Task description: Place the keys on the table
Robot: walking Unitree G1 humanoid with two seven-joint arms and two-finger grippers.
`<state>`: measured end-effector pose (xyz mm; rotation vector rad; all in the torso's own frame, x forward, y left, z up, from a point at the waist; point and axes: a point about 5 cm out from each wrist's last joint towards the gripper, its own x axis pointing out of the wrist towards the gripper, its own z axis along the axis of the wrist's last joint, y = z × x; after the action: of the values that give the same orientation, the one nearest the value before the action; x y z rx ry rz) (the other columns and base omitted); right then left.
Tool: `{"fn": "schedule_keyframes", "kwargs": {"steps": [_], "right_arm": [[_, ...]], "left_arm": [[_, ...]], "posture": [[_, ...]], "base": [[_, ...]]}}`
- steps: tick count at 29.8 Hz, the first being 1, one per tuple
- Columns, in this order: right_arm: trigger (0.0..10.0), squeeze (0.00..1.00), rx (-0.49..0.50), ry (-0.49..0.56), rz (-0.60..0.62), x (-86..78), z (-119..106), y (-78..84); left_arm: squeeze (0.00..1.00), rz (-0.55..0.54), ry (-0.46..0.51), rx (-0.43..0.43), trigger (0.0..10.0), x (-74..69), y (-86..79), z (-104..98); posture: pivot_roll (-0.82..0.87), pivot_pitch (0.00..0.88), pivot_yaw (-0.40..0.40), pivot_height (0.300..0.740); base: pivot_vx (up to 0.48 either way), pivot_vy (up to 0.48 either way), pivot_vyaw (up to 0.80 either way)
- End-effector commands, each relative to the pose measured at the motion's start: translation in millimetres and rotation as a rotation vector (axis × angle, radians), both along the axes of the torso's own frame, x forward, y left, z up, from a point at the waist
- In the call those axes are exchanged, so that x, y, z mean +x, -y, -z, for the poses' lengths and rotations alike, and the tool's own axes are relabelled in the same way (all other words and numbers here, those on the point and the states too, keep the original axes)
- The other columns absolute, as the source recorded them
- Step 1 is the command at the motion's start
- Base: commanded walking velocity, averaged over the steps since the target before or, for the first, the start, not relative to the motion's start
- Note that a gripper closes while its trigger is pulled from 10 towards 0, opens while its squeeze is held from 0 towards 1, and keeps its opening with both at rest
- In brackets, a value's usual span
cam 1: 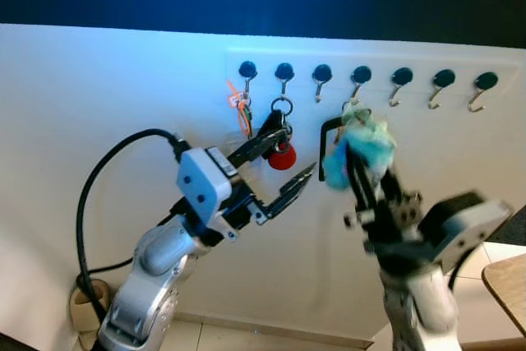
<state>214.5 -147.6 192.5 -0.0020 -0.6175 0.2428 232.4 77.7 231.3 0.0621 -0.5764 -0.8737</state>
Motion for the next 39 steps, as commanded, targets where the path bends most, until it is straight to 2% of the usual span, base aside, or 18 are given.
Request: {"fn": "schedule_keyframes", "kwargs": {"steps": [1, 6, 10, 12, 15, 19, 20, 21, 22, 23, 24, 25, 26, 28, 29, 31, 34, 39], "right_arm": [[0.0, 0.0, -0.01, 0.003, 0.021, -1.3, 2.2, 3.7], [0.0, 0.0, -0.04, -0.049, 0.064, -2.4, 17.5, 12.3], [0.0, 0.0, -0.065, -0.137, 0.111, -2.7, 40.9, 22.1], [0.0, 0.0, -0.078, -0.177, 0.131, -1.8, 49.7, 25.3], [0.0, 0.0, -0.074, -0.26, 0.154, 3.8, 66.4, 29.2], [0.0, 0.0, -0.079, -0.29, 0.152, 5.7, 71.9, 29.4], [1.2, 0.0, -0.086, -0.391, 0.143, 13.4, 92.3, 30.2], [1.2, 0.0, -0.086, -0.391, 0.143, 13.4, 92.3, 30.2], [4.0, 0.0, -0.094, -0.536, 0.13, 21.2, 118.0, 30.2], [4.0, 0.0, -0.094, -0.536, 0.13, 21.2, 118.0, 30.2], [9.8, 0.0, -0.076, -0.667, 0.119, 25.8, 141.7, 30.8], [9.8, 0.0, -0.076, -0.667, 0.119, 25.8, 141.7, 30.8], [10.0, 0.0, -0.077, -0.802, 0.085, 27.1, 166.1, 28.1], [10.0, 0.0, -0.087, -1.016, 0.043, 19.2, 204.0, 25.3], [10.0, 0.0, -0.087, -1.016, 0.043, 19.2, 204.0, 25.3], [10.0, 0.0, -0.102, -1.123, 0.045, 10.5, 222.6, 25.3], [10.0, 0.0, -0.107, -1.207, 0.079, 2.7, 235.7, 27.7], [10.0, 0.0, -0.093, -1.293, 0.122, -6.0, 248.0, 30.2]], "left_arm": [[0.0, -0.017, -0.002, 0.01, 10.0, 0.7, -1.6, 3.6], [0.0, -0.066, 0.006, 0.002, 10.0, 3.4, -6.3, 5.7], [0.0, -0.192, -0.008, -0.005, 10.0, 11.9, -19.5, 11.7], [0.0, -0.253, -0.034, 0.005, 10.0, 16.1, -27.5, 19.6], [0.0, -0.344, -0.139, 0.045, 10.0, 21.9, -48.0, 48.3], [0.0, -0.362, -0.169, 0.059, 10.0, 22.4, -53.4, 56.4], [0.0, -0.387, -0.264, 0.116, 10.0, 22.4, -68.2, 83.4], [0.0, -0.387, -0.264, 0.116, 10.0, 22.4, -68.2, 83.4], [0.0, -0.432, -0.405, 0.17, 10.0, 20.5, -85.5, 116.3], [0.0, -0.432, -0.405, 0.17, 10.0, 20.5, -85.5, 116.3], [0.0, -0.483, -0.538, 0.215, 10.0, 13.5, -104.5, 149.2], [0.0, -0.483, -0.538, 0.215, 10.0, 13.5, -104.5, 149.2], [0.0, -0.573, -0.69, 0.228, 10.0, 3.6, -125.4, 182.1], [0.0, -0.789, -0.966, 0.162, 10.0, -17.7, -155.6, 230.9], [0.0, -0.789, -0.966, 0.162, 10.0, -17.7, -155.6, 230.9], [0.0, -0.926, -1.114, 0.083, 10.0, -30.2, -166.9, 252.1], [0.0, -1.011, -1.188, -0.002, 10.0, -35.8, -168.8, 261.6], [0.0, -1.056, -1.262, 0.007, 10.0, -41.4, -160.5, 274.8]], "posture": [[0.04, 0.057, 0.031, 0.74], [0.04, 0.057, 0.032, 0.74], [0.04, 0.058, 0.031, 0.74], [0.05, 0.06, 0.032, 0.74], [0.04, 0.062, 0.032, 0.74], [0.04, 0.062, 0.032, 0.74], [0.04, 0.063, 0.025, 0.74], [0.04, 0.063, 0.025, 0.74], [0.04, 0.059, 0.019, 0.74], [0.04, 0.059, 0.019, 0.74], [0.04, 0.059, 0.015, 0.74], [0.04, 0.059, 0.015, 0.74], [0.03, 0.059, 0.013, 0.74], [0.04, 0.058, 0.0, 0.74], [0.04, 0.058, 0.0, 0.74], [0.04, 0.059, -0.008, 0.74], [0.04, 0.06, -0.011, 0.74], [0.04, 0.064, -0.014, 0.74]], "base": [[0.0, 0.0, 0.0], [0.0, 0.0, 0.0], [0.0, 0.0, 0.0], [0.0, 0.0, 0.0], [0.0, 0.0, 0.0], [0.0, 0.0, 0.0], [0.0, 0.0, 0.0], [0.0, 0.0, 0.0], [0.0, 0.0, 0.0], [0.0, 0.0, 0.0], [0.0, 0.0, 0.0], [0.0, 0.0, 0.0], [0.0, 0.0, 0.0], [0.0, 0.0, 0.0], [0.0, 0.0, 0.0], [0.0, 0.0, 0.0], [0.0, 0.0, 0.0], [0.0, 0.0, 0.0]]}}
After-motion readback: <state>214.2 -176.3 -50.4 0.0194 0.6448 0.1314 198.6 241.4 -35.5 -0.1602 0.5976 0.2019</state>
